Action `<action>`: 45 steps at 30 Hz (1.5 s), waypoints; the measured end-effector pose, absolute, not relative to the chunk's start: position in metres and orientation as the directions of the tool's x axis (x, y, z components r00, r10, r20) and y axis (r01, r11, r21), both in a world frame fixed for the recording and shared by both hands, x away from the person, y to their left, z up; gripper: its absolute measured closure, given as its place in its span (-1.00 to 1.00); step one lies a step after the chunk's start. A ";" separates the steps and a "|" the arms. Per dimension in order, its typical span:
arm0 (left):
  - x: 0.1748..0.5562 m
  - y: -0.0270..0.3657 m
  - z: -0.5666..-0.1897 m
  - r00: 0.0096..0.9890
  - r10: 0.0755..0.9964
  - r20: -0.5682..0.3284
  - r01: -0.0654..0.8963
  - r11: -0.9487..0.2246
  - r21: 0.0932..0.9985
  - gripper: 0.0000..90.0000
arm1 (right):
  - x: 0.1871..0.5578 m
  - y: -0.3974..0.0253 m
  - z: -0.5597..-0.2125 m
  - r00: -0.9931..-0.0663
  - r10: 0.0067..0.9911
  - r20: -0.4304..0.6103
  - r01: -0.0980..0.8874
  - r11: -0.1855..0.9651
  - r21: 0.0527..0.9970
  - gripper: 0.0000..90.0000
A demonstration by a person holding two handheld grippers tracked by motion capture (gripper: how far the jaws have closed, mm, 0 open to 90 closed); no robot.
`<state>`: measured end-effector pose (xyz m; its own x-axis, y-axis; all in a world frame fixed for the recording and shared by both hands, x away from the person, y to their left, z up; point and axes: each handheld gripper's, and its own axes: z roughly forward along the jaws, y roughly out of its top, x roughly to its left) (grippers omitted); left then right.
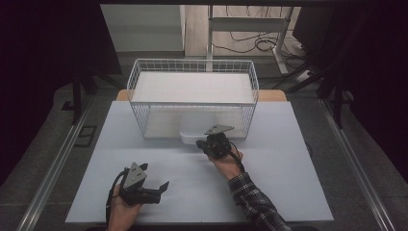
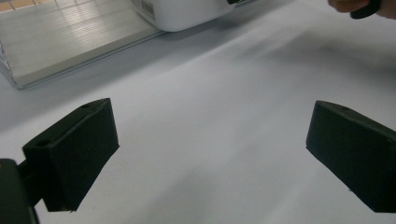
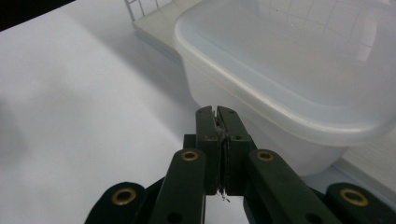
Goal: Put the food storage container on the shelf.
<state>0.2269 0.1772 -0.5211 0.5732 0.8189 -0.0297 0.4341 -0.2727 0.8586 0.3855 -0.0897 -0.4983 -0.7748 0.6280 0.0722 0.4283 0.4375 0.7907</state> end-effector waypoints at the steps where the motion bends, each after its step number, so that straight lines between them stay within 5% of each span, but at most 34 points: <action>1: 0.227 0.177 -0.521 0.573 0.819 -0.029 0.435 -0.274 0.858 -0.96 | 0.388 -0.088 -0.500 -0.773 0.631 0.069 0.429 0.438 0.790 0.95; 37: 0.232 0.179 -0.524 0.589 0.801 -0.101 0.456 -0.227 0.861 -0.93 | 0.437 -0.075 -0.504 -0.722 0.690 0.045 0.463 0.434 0.773 0.96; 45: 0.232 0.181 -0.524 0.588 0.799 -0.124 0.462 -0.206 0.863 -0.94 | 0.433 -0.077 -0.502 -0.735 0.676 0.055 0.457 0.434 0.776 0.73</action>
